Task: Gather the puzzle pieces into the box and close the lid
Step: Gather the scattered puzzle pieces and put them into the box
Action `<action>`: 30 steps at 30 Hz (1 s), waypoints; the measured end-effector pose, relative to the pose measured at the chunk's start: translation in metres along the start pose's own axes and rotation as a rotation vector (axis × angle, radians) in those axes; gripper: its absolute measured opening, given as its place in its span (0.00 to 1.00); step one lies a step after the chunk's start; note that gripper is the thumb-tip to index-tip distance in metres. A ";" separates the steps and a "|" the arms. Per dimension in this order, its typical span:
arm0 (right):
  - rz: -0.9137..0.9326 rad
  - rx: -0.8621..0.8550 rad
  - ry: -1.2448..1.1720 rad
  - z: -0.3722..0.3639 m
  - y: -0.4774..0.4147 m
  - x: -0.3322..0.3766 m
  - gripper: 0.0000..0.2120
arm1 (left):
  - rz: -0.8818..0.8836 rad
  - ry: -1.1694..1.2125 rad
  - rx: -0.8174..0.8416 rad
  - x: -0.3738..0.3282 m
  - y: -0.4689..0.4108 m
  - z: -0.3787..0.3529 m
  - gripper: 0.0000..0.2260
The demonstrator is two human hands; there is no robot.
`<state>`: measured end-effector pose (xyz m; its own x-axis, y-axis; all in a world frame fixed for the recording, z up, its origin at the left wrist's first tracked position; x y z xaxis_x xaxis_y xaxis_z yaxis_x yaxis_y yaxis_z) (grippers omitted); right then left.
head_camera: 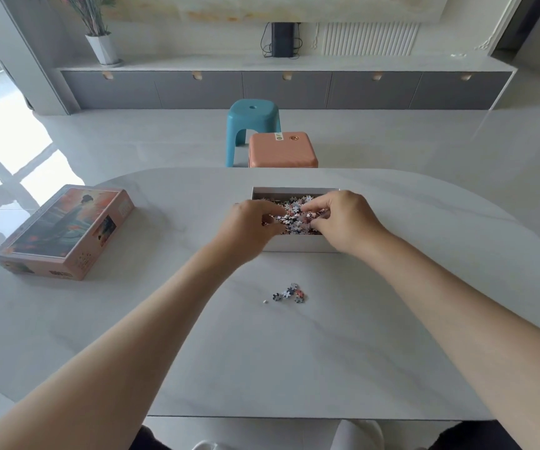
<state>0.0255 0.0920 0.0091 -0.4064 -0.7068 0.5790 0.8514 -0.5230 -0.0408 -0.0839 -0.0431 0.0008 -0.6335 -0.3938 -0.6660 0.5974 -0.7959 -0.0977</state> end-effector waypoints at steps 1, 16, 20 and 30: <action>0.020 -0.004 0.039 0.001 0.000 -0.002 0.14 | -0.043 -0.042 -0.007 0.001 0.002 -0.001 0.11; 0.171 0.467 0.175 -0.046 0.052 0.009 0.10 | -0.175 -0.210 0.395 0.026 0.066 -0.015 0.12; 0.104 0.478 0.179 -0.045 0.052 0.008 0.07 | -0.175 -0.189 0.411 0.022 0.070 -0.016 0.05; 0.076 0.461 0.076 -0.031 0.049 0.006 0.12 | -0.025 0.042 0.264 0.026 0.054 -0.013 0.06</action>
<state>0.0544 0.0475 -0.0142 -0.3456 -0.7767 0.5265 0.9311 -0.2144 0.2950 -0.0613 -0.0902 -0.0312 -0.6221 -0.3571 -0.6968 0.4291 -0.8999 0.0780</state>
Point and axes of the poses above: each hand's wrist, its own y-axis away from the middle knuckle, its own z-axis out of the back of the hand, x = y × z, the point moved 4 cm from there along -y, towards the middle knuckle, and after that the axes turned 5 degrees about x, right-handed, at the moved point
